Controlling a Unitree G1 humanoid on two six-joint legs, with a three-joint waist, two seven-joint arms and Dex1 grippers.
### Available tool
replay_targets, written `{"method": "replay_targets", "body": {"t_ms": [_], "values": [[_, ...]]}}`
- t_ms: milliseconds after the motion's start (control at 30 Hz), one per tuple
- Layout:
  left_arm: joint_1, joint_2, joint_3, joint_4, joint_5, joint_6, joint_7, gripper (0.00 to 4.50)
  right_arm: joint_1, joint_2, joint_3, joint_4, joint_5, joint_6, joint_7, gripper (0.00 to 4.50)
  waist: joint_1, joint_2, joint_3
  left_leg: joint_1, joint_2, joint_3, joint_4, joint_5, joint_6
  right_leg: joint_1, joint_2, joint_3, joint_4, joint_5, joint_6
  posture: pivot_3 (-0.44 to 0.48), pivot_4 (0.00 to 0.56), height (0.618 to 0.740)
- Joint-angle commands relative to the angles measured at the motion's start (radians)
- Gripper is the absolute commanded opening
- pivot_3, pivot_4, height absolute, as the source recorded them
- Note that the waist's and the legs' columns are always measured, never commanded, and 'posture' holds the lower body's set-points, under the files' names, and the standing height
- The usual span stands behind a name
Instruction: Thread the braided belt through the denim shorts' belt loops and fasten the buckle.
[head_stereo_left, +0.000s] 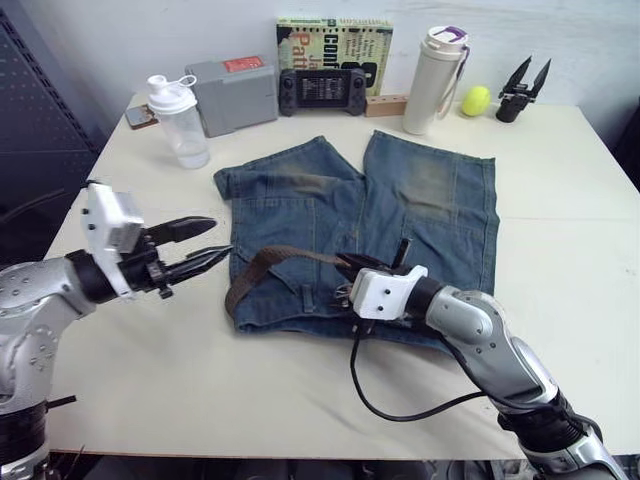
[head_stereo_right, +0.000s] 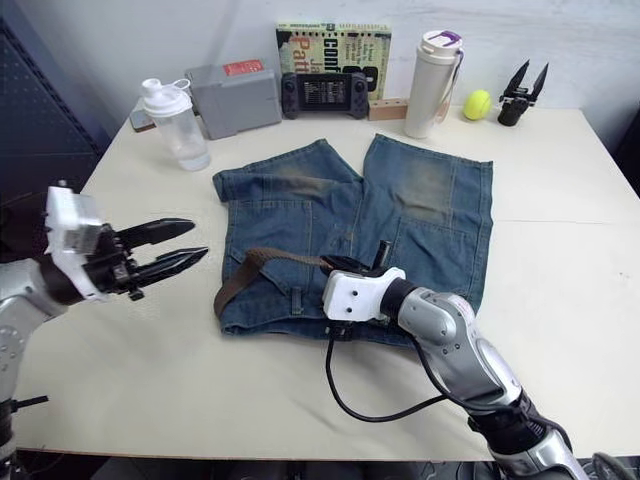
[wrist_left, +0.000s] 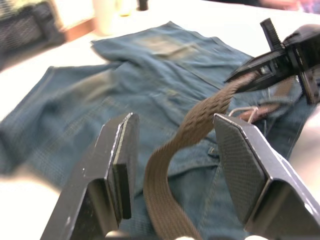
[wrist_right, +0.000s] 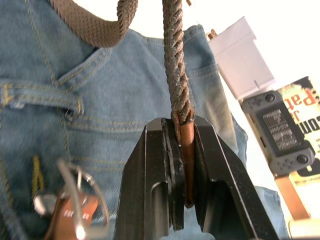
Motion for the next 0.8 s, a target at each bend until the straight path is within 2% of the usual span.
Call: {"method": "replay_targets", "body": {"t_ms": [33, 333, 467, 533, 633, 733, 800], "values": [[0.028, -0.004, 0.067, -0.006, -0.059, 0.032, 0.022, 2.65, -0.016, 0.01, -0.01, -0.009, 0.007, -0.023, -0.001, 0.0, 0.001, 0.0, 0.0, 0.0, 0.0, -0.001, 0.0, 0.0, 0.0, 0.0, 0.0, 0.0, 0.0, 0.0, 0.0, 0.0, 0.15, 0.731], [0.095, -0.009, 0.061, 0.02, -0.026, 0.008, 0.039, 2.65, -0.05, -0.001, -0.042, 0.011, 0.044, 0.041, 0.049, 0.0, -0.004, 0.0, 0.0, 0.0, 0.0, 0.0, 0.0, 0.0, -0.001, 0.0, 0.001, 0.001, -0.001, 0.0, 0.0, 0.0, 0.15, 0.731], [0.121, -0.003, 0.03, 0.03, 0.012, -0.026, 0.022, 2.65, -0.074, 0.027, -0.117, -0.054, 0.252, 0.347, 0.164, 0.0, -0.001, 0.0, 0.0, 0.0, 0.0, 0.0, 0.0, 0.0, -0.001, 0.0, 0.001, 0.0, 0.0, 0.0, 0.0, 0.0, 0.15, 0.731], [0.115, 0.0, 0.018, 0.041, 0.015, -0.031, 0.013, 2.65, -0.097, -0.016, -0.152, -0.111, 0.376, 0.52, 0.258, 0.0, 0.0, 0.0, 0.001, 0.0, 0.0, 0.0, 0.0, 0.0, -0.001, 0.0, 0.001, 0.0, 0.0, 0.0, 0.0, 0.0, 0.15, 0.731], [0.113, 0.017, -0.021, 0.05, 0.057, -0.069, -0.016, 2.65, -0.111, -0.079, -0.191, -0.186, 0.533, 0.659, 0.372, 0.0, 0.0, 0.001, 0.001, 0.0, 0.0, 0.0, 0.0, 0.0, -0.001, 0.0, 0.001, 0.001, -0.001, 0.0, 0.0, 0.0, 0.15, 0.731], [0.084, 0.025, -0.064, 0.057, 0.081, -0.1, -0.043, 2.65, -0.139, -0.075, -0.23, -0.218, 0.661, 0.794, 0.376, 0.0, -0.001, 0.001, 0.001, 0.0, 0.0, -0.001, 0.0, 0.0, -0.001, 0.0, 0.001, 0.0, -0.001, 0.0, 0.0, 0.0, 0.15, 0.731], [0.032, 0.028, -0.112, 0.056, 0.096, -0.117, -0.059, 2.65, -0.166, -0.06, -0.236, -0.207, 0.677, 0.824, 0.334, 0.0, -0.001, 0.001, 0.001, 0.0, 0.0, 0.0, 0.0, 0.0, -0.001, 0.0, 0.001, 0.0, 0.0, 0.0, 0.0, 0.0, 0.15, 0.731]]}}
